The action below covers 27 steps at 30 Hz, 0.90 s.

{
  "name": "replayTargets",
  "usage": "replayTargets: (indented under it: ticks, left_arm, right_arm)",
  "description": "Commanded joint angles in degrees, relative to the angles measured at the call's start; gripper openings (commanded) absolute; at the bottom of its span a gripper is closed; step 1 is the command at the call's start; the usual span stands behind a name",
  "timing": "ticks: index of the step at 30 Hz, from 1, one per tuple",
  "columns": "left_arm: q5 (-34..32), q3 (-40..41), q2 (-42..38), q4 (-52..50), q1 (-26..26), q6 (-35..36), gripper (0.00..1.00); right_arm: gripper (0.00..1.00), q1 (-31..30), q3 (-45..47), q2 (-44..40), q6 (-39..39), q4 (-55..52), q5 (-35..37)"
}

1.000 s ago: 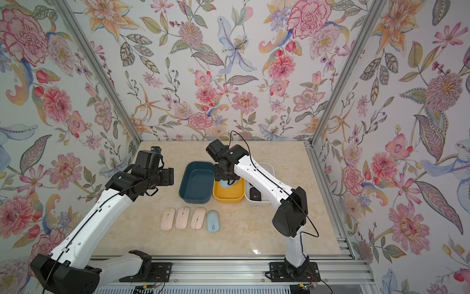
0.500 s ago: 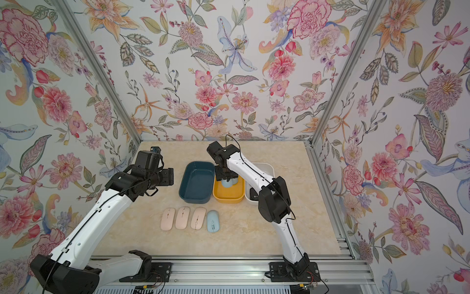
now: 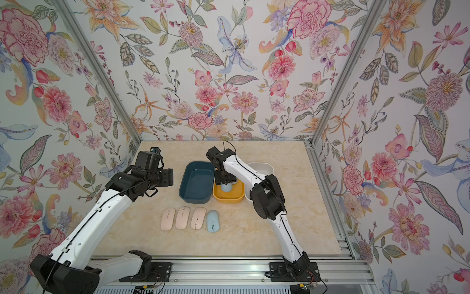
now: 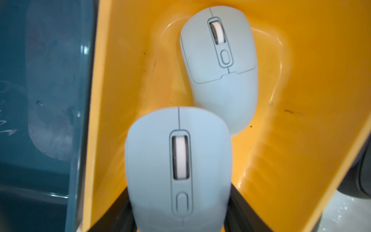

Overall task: Place the mice by color into the storage box
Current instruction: Place the mouse in the storage box.

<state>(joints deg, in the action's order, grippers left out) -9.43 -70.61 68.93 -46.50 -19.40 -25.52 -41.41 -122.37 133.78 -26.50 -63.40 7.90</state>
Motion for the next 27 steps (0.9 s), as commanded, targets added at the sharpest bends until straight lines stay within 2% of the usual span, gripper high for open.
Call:
replayTargets:
  ticks: [1,12,20,27]
  left_arm:
    - [-0.8,0.2,-0.5,-0.7,0.7,-0.5,0.78]
    - [-0.6,0.2,-0.5,-0.7,1.2,-0.2,0.78]
    - [-0.5,0.7,-0.8,-0.7,1.2,-0.7,0.78]
    - [-0.5,0.3,-0.8,-0.7,1.2,-0.6,0.78]
  right_arm:
    - [0.58,0.6,-0.5,1.7,0.6,0.9,-0.4]
    - [0.6,1.4,-0.8,4.2,0.5,1.4,-1.0]
    - [0.7,1.4,-1.3,4.1,0.4,1.2,-0.7]
    - [0.7,1.6,-4.7,3.8,0.3,-0.7,-0.5]
